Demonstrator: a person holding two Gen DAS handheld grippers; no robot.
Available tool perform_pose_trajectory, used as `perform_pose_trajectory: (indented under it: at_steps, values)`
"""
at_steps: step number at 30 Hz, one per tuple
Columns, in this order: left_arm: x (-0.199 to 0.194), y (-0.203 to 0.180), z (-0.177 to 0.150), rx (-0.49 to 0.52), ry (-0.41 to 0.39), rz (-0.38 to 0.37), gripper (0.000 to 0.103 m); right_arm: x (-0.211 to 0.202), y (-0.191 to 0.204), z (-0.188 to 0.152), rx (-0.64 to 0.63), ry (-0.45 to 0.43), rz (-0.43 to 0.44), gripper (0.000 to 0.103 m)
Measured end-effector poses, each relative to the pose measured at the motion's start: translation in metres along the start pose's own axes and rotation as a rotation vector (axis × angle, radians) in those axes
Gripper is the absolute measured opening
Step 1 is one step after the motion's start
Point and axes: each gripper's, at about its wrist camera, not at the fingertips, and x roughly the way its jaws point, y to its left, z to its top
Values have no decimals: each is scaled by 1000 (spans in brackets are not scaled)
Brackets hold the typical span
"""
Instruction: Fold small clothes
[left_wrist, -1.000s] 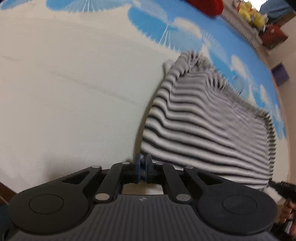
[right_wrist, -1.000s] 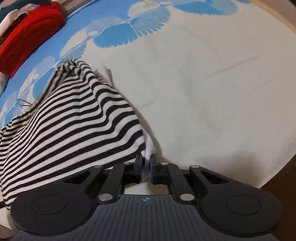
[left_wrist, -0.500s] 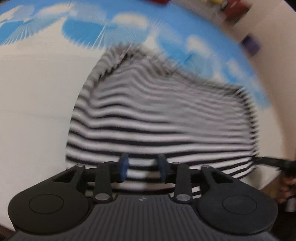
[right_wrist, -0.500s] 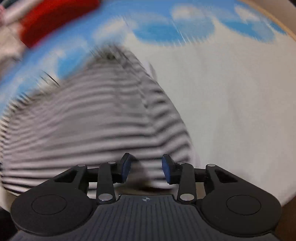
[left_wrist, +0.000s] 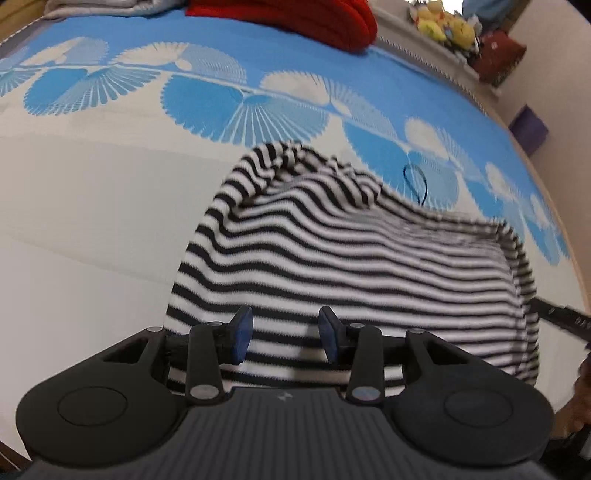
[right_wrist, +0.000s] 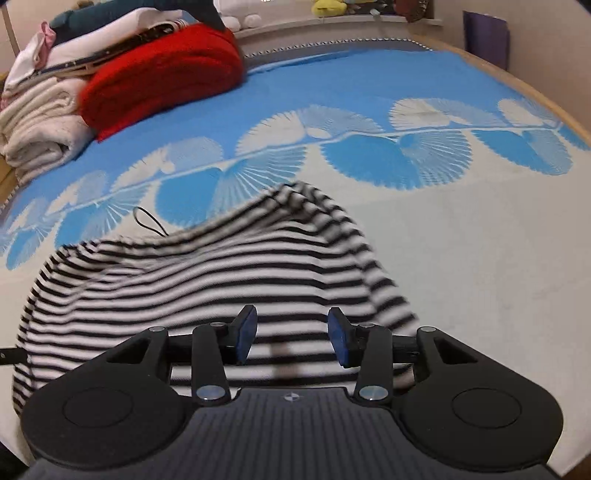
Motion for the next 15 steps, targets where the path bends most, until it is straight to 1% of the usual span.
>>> perform_pose_trajectory:
  at_steps: [2,4,5,7,8,11,13,15]
  values:
    - [1,-2,4,-18,-15,-15,43,9,8,2,9,5,18,44]
    - [1,-4,6,-26,-20,-27,43,22,16,2,-1,33,20,48]
    - [3,-6,7,-26,-19,-33,43,31,22,1,-15,63,7,49]
    - [5,-10,8,-18,-18,-42,43,52,27,-7,-76,165,-52,50]
    - [6,-12,9,-9,-20,-44,43,62,30,-12,-112,201,-76,50]
    - [5,-12,11,19,-36,-38,43,62,40,-11,-177,177,-100,50]
    - [1,-9,11,25,-52,-37,43,53,41,-10,-165,155,-103,50]
    - [-4,-4,11,23,-70,-35,43,35,37,-4,-137,102,-90,50]
